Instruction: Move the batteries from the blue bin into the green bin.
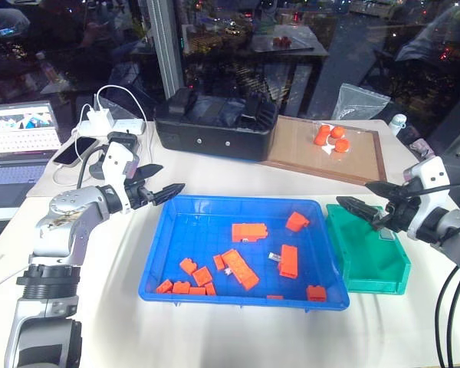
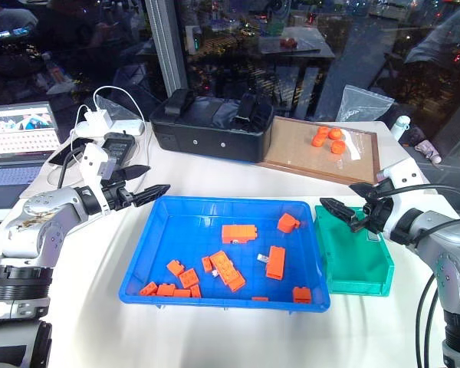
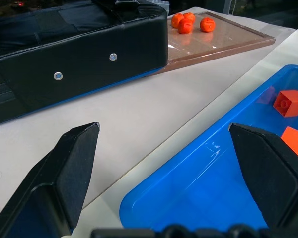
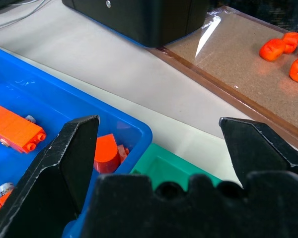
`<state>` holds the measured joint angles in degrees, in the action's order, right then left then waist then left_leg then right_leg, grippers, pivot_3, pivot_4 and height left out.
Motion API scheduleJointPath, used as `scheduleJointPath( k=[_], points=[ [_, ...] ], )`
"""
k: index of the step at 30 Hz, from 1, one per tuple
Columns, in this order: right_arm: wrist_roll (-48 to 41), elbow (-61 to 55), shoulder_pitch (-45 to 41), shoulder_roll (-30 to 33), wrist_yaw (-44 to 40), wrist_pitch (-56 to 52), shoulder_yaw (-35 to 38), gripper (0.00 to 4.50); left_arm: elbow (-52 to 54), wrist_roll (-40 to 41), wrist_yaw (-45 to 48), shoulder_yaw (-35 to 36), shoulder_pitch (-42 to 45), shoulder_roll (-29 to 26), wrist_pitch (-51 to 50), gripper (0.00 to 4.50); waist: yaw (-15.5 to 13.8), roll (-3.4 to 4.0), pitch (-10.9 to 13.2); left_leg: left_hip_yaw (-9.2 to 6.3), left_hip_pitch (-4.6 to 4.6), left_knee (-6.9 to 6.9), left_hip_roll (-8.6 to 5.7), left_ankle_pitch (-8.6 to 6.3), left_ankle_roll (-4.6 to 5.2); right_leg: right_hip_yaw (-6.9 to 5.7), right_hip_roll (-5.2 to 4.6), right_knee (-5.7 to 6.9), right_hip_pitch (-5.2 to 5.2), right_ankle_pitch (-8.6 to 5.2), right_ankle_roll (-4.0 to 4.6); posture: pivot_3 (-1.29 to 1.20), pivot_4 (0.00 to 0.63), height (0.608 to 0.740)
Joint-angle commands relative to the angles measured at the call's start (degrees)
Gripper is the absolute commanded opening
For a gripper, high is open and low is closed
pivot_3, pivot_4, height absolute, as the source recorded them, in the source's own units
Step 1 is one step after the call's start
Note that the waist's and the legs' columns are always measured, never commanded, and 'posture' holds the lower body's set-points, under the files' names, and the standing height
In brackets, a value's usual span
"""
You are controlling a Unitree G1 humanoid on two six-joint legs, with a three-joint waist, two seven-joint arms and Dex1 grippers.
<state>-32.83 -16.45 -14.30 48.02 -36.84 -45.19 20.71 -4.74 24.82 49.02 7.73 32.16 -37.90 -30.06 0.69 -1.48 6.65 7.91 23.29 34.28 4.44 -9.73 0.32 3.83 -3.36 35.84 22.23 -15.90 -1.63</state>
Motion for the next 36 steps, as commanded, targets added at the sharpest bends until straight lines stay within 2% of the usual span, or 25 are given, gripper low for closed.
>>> scheduleJointPath(
  k=[1,5,11,15,20,28,36],
  points=[
    [0.01,-1.57,-1.51,1.85,-0.52,0.89,1.17,4.47,1.17,2.33,3.79,0.68,2.13,-1.76,-0.92,4.5,-0.01,0.0,0.0,0.0,0.0,0.0,0.0,0.0,0.0,0.0,0.0,0.0,0.0,0.0,0.0,0.0,0.15,0.735],
    [-1.78,-5.86,-5.0,6.96,-5.03,-2.48,-3.37,4.47,4.54,8.88,14.37,0.02,3.49,-4.55,-4.7,4.5,0.09,0.02,0.01,0.01,0.03,0.01,-0.01,0.0,0.0,0.0,0.0,0.03,0.04,-0.01,-0.01,0.0,0.15,0.735],
    [-2.84,-12.67,-9.59,12.12,-10.31,-9.5,-17.23,4.47,14.01,8.49,29.22,-7.87,-1.31,-12.74,-3.81,4.5,0.46,0.07,-0.02,-0.02,-0.04,-0.09,0.04,-0.01,0.01,-0.03,0.03,-0.04,0.01,-0.05,0.07,0.0,0.15,0.735],
    [2.18,-13.46,-11.2,13.07,-12.56,-8.91,-28.01,4.47,16.53,8.18,32.29,-9.32,-3.34,-14.97,-3.01,4.5,0.21,0.06,0.0,-0.02,0.01,-0.08,0.05,-0.02,0.03,-0.04,0.01,-0.02,0.1,-0.08,0.14,0.0,0.15,0.735],
    [9.86,-11.21,-13.31,13.21,-16.11,-4.36,-37.73,4.47,17.93,7.97,32.58,-9.1,-4.98,-16.05,-2.8,4.5,-0.19,0.05,0.0,-0.05,0.07,0.13,0.04,-0.04,0.05,-0.13,-0.07,-0.03,0.12,-0.31,0.48,0.0,0.15,0.735],
    [16.27,-8.77,-15.66,12.33,-21.04,-0.01,-42.33,4.47,18.95,7.89,32.11,-8.02,-7.57,-17.05,-2.16,4.5,-0.08,0.05,0.0,-0.05,0.13,0.28,0.12,-0.1,0.14,-0.17,-0.02,0.06,0.12,-0.3,0.47,0.0,0.15,0.735],
    [17.34,-10.58,-16.06,10.61,-24.18,-1.08,-43.04,4.47,19.13,7.54,31.65,-7.76,-8.48,-16.89,-1.68,4.5,-0.07,0.05,0.0,-0.04,0.15,0.32,0.14,-0.1,0.14,-0.19,-0.01,0.09,0.11,-0.3,0.47,0.0,0.15,0.735]
  ],
)
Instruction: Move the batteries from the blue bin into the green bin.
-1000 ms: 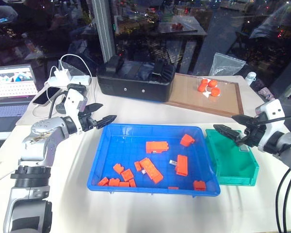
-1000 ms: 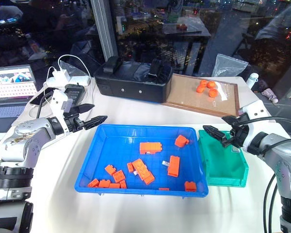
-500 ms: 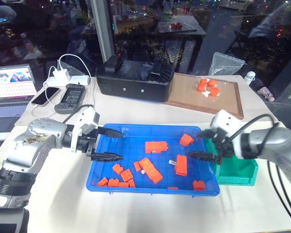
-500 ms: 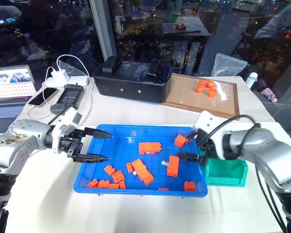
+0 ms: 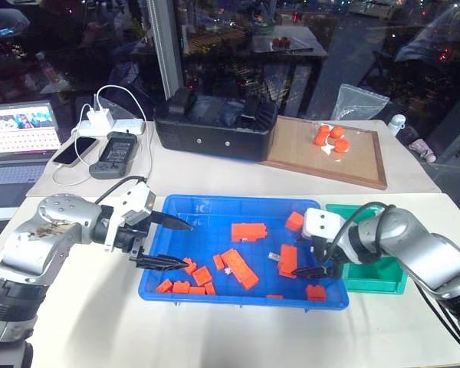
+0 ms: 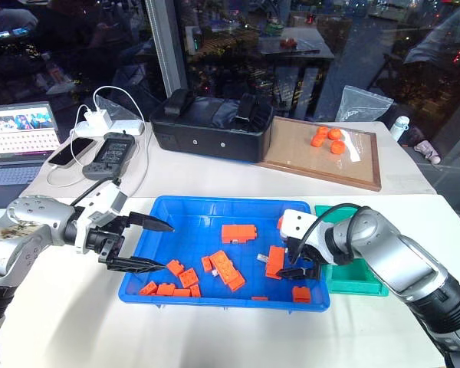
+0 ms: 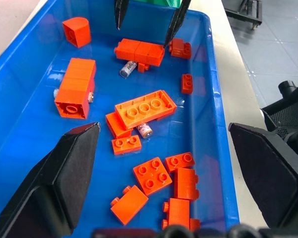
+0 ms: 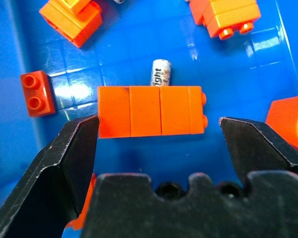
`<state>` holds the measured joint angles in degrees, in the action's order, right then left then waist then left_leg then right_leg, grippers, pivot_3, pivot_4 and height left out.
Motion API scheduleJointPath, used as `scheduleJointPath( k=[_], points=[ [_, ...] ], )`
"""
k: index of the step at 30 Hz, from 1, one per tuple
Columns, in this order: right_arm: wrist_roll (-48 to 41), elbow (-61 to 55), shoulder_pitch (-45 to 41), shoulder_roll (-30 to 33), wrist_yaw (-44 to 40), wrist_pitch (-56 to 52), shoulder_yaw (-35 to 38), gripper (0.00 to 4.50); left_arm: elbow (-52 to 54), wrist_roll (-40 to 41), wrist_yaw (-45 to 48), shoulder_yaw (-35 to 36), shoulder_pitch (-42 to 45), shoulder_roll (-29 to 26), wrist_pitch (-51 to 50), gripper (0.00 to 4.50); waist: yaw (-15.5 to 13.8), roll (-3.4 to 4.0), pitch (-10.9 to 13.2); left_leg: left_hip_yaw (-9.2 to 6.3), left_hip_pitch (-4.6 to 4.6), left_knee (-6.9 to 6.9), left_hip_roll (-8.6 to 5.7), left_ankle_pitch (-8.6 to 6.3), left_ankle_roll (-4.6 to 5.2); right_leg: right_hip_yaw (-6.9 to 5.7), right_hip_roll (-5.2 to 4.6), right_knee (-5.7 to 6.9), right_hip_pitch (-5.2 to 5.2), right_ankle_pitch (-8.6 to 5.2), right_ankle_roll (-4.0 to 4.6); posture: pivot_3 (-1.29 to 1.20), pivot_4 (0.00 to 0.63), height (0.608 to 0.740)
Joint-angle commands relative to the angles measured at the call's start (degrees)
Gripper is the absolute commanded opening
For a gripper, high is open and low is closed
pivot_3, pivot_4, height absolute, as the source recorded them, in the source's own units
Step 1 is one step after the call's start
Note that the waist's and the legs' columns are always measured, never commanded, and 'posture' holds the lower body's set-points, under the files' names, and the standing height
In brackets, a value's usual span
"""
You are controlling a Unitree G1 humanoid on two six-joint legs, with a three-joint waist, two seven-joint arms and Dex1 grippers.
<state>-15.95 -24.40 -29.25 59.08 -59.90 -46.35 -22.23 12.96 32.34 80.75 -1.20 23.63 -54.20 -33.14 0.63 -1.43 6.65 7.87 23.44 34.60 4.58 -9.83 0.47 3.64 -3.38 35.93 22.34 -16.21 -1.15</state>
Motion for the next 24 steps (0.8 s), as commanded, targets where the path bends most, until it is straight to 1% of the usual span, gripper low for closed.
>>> scheduleJointPath(
  k=[1,8,11,12,20,21,22,24],
  points=[
    [0.83,-2.87,-1.01,-0.7,-1.27,0.1,-0.52,4.47,1.37,-0.08,-0.14,1.08,0.07,-0.52,1.51,4.5,-0.02,0.0,0.0,0.0,0.0,0.0,0.0,0.0,0.0,0.0,0.0,0.0,0.0,0.0,0.0,0.0,0.15,0.735],
    [5.82,-0.45,-1.26,-3.33,-0.34,1.69,-3.5,4.47,0.99,-0.35,-0.51,1.01,0.81,-0.13,1.64,4.5,-0.04,0.0,0.0,0.01,0.0,0.04,0.01,0.0,0.0,-0.02,0.0,0.04,0.0,0.0,0.01,0.0,0.15,0.735],
    [7.21,0.38,-1.3,-3.82,-0.35,2.26,-3.65,3.75,0.82,-0.58,-0.41,0.93,0.83,-0.28,1.88,4.5,-0.03,0.0,0.0,0.03,0.0,0.08,0.01,-0.01,0.0,-0.03,0.0,0.04,0.01,0.0,0.01,0.0,0.15,0.735],
    [7.62,0.58,-1.28,-3.91,-0.43,2.56,-3.49,3.44,0.81,-0.6,-0.4,0.93,0.82,-0.3,1.9,4.5,-0.03,0.0,0.0,0.03,0.01,0.08,0.01,0.0,0.0,-0.02,0.0,0.04,0.01,0.0,0.01,0.0,0.15,0.735],
    [9.7,4.9,-3.73,-3.61,-0.55,5.64,0.51,0.66,0.32,-1.15,-0.52,0.43,0.94,0.09,2.44,4.5,-0.05,0.0,0.0,0.07,-0.11,0.1,0.02,-0.01,0.0,-0.07,0.01,0.06,0.01,0.0,0.02,0.0,0.15,0.735],
    [10.1,5.77,-4.1,-3.73,-0.37,6.16,1.0,0.43,0.3,-1.19,-0.54,0.37,0.99,0.17,2.44,4.5,-0.11,0.0,0.0,0.08,-0.08,0.1,0.01,-0.01,0.0,-0.07,-0.01,0.06,0.01,-0.01,0.03,0.0,0.15,0.735],
    [10.5,6.61,-4.46,-3.87,-0.17,6.63,1.38,0.08,0.26,-1.25,-0.55,0.33,1.03,0.23,2.46,4.5,-0.1,0.0,0.0,0.09,-0.06,0.12,0.01,-0.01,0.0,-0.07,-0.01,0.06,0.02,-0.01,0.03,0.0,0.15,0.735],
    [11.82,8.68,-5.1,-3.96,0.48,8.25,1.69,0.01,0.18,-1.46,-0.61,0.21,1.15,0.39,2.53,4.5,-0.02,0.0,0.0,0.09,-0.03,0.12,0.01,-0.01,0.0,-0.06,-0.01,0.06,0.01,0.0,0.03,0.0,0.15,0.735]
  ],
)
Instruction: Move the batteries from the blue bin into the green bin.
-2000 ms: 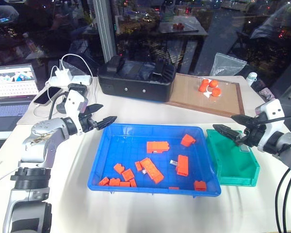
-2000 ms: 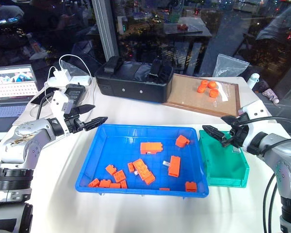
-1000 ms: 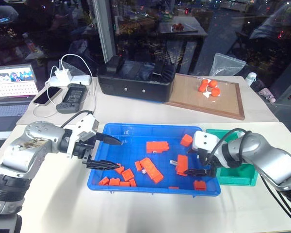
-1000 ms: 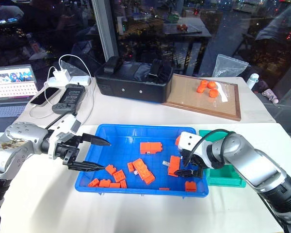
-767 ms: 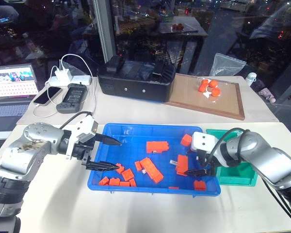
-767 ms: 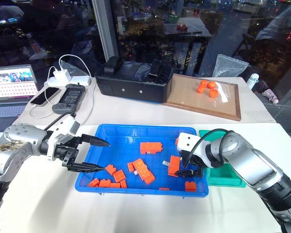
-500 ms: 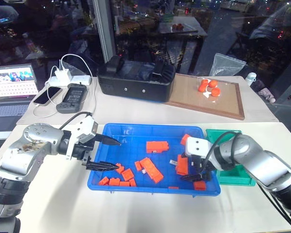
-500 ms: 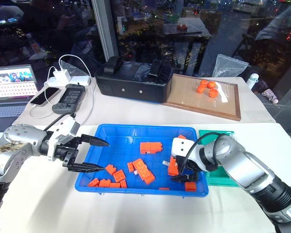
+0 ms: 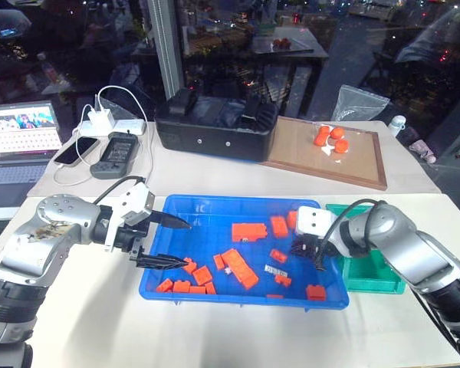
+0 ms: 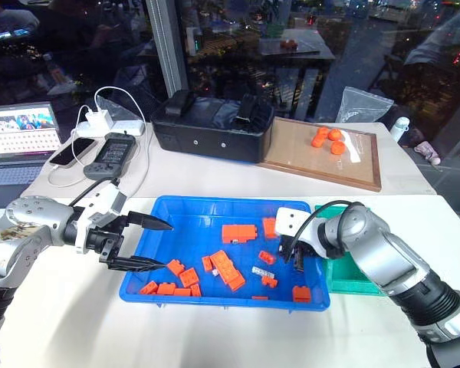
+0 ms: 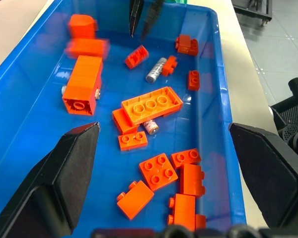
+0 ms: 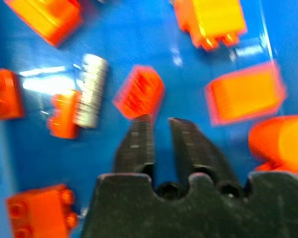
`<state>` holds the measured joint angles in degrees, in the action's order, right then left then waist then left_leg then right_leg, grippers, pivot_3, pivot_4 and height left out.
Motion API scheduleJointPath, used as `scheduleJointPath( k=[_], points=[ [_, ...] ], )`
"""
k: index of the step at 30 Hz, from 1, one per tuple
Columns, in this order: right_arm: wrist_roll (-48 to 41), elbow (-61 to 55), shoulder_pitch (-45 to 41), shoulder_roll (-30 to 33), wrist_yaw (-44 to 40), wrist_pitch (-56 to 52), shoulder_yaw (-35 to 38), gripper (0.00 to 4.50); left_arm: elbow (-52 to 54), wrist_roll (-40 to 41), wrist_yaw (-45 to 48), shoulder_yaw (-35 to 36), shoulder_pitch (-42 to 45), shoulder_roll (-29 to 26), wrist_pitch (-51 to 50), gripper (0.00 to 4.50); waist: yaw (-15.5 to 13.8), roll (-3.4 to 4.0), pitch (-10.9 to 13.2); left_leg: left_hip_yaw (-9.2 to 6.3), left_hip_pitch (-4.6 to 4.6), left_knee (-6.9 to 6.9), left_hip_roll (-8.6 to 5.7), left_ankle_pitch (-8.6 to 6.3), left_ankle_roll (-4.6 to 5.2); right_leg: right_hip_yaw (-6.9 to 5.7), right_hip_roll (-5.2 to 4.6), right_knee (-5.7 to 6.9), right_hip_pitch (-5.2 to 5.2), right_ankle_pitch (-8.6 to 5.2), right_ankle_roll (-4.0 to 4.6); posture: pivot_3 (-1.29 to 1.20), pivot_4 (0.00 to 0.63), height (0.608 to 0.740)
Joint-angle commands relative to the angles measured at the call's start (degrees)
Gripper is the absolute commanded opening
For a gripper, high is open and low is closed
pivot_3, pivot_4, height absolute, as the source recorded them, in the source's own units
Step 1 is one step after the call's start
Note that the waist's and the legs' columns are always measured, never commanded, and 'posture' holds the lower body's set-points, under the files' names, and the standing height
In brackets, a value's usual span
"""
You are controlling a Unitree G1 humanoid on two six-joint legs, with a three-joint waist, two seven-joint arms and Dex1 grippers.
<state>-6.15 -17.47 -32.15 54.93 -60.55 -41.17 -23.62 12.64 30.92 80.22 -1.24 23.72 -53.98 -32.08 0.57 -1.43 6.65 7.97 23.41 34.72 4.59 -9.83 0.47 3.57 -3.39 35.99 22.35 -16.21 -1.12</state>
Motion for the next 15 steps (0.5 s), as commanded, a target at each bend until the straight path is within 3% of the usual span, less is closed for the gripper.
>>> scheduleJointPath(
  k=[1,7,11,15],
  points=[
    [2.81,2.82,-2.45,0.11,1.48,4.02,3.06,0.01,0.49,-0.07,-0.09,0.26,1.09,0.23,1.44,4.5,0.07,0.0,0.0,0.0,0.02,0.0,0.0,0.0,0.0,0.0,0.0,0.01,-0.02,0.0,0.0,0.0,0.15,0.735],
    [3.46,4.93,-3.5,-1.39,1.58,4.71,4.63,0.01,0.27,-0.27,-0.13,0.23,1.01,0.27,1.55,4.5,0.12,0.0,0.0,0.03,0.02,-0.02,0.01,0.0,0.0,0.0,0.02,0.03,-0.02,0.0,-0.01,0.0,0.15,0.735],
    [-0.19,1.81,-3.2,-2.24,-0.84,-0.09,5.89,1.01,0.3,-0.21,-0.12,0.28,0.91,0.31,1.54,4.5,0.13,0.0,0.0,0.02,0.02,-0.02,0.02,0.0,0.0,-0.01,0.04,0.07,-0.01,0.06,-0.11,0.0,0.15,0.735],
    [-2.18,-4.18,-1.02,-3.49,-1.45,-4.96,3.84,2.41,0.3,-0.24,-0.12,0.03,0.98,0.52,1.56,4.5,0.11,0.0,0.0,0.01,0.01,-0.03,0.04,0.0,0.01,-0.01,0.05,0.07,-0.02,0.07,-0.13,0.0,0.15,0.735]
  ],
)
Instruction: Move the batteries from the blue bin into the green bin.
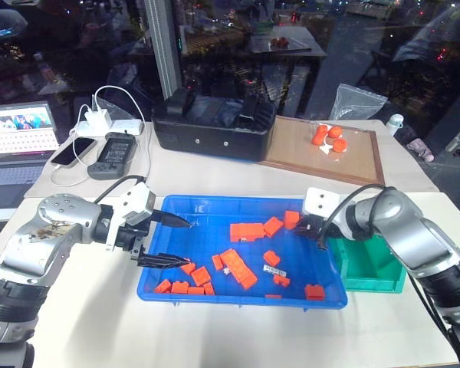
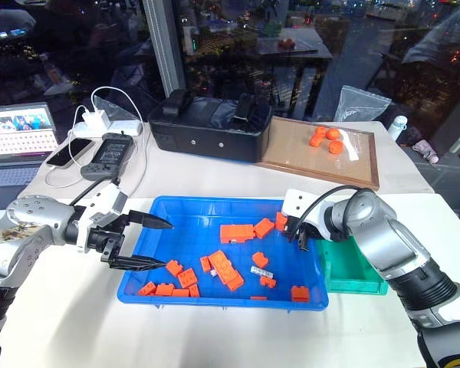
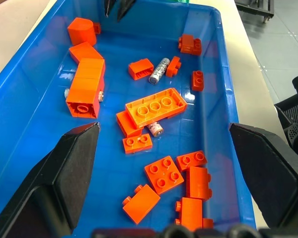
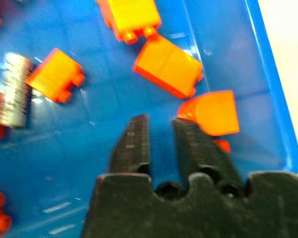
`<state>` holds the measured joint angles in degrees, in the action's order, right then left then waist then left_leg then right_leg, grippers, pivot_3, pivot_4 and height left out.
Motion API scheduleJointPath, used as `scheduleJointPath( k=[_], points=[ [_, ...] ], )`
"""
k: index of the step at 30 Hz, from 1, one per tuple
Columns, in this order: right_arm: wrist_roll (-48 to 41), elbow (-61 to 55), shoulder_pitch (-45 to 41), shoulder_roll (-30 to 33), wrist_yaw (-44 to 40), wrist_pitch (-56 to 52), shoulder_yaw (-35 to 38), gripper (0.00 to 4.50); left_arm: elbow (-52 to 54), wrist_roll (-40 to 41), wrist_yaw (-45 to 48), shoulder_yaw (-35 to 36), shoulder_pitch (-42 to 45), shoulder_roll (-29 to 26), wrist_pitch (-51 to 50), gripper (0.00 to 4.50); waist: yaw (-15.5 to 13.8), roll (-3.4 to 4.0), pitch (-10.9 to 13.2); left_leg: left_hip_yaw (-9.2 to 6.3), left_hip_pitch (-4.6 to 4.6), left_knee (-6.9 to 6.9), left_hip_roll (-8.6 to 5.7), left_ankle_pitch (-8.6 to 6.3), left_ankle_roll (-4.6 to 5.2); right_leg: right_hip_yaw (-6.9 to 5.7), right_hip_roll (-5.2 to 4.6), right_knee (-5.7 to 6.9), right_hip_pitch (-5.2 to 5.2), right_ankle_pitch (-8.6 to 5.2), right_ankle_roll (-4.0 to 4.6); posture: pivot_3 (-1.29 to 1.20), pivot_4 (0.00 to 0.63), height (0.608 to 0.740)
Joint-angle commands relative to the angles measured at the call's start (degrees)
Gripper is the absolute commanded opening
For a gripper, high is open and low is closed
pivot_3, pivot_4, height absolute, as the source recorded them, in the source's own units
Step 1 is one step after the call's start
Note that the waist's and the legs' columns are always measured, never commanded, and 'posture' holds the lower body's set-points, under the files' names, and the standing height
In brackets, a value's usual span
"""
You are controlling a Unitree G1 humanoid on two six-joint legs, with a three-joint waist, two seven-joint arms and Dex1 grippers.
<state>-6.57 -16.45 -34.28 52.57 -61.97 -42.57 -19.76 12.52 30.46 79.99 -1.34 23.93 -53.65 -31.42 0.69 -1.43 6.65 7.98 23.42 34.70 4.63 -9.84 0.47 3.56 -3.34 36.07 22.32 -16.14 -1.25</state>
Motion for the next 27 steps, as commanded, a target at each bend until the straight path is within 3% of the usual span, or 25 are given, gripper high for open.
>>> scheduleJointPath(
  k=[1,2,10,20,27],
  points=[
    [-1.94,-6.12,1.31,-1.6,0.25,-4.61,-0.53,2.76,0.4,0.2,0.12,0.07,0.83,0.24,0.9,4.5,-0.04,0.0,0.0,0.0,-0.01,0.0,0.0,0.0,0.0,-0.01,0.0,0.0,-0.01,0.0,0.0,0.0,0.15,0.735],
    [-3.02,-7.97,1.71,-1.98,-0.06,-6.65,-1.04,3.12,0.4,0.23,0.16,0.04,0.84,0.25,0.87,4.5,-0.04,0.0,0.0,0.0,-0.01,0.0,0.0,0.0,0.0,-0.03,0.0,-0.01,-0.02,0.0,0.01,0.0,0.15,0.735],
    [-8.29,-14.83,2.21,-5.39,1.38,-16.65,-3.28,3.12,0.29,0.18,0.28,-0.17,0.82,0.29,0.73,4.5,-0.02,0.0,0.0,-0.07,0.02,0.03,0.01,0.0,0.0,-0.04,-0.01,0.01,0.0,-0.07,0.14,0.0,0.15,0.735],
    [-4.68,-9.6,2.62,-6.96,4.42,-11.67,-9.87,3.12,-0.13,-0.4,-1.0,-0.19,1.44,0.82,1.27,4.5,-0.03,0.0,0.0,-0.04,0.01,0.03,0.0,0.0,0.0,-0.07,-0.01,0.01,0.01,-0.1,0.19,0.0,0.15,0.735],
    [-2.93,-4.71,1.85,-6.76,4.12,-8.66,-9.9,3.12,-0.54,-0.55,-1.08,-0.23,2.01,1.13,0.82,4.5,-0.03,-0.01,-0.01,0.01,0.06,0.07,-0.01,0.0,0.0,-0.11,-0.01,0.02,0.0,-0.08,0.16,0.0,0.15,0.735]
  ],
)
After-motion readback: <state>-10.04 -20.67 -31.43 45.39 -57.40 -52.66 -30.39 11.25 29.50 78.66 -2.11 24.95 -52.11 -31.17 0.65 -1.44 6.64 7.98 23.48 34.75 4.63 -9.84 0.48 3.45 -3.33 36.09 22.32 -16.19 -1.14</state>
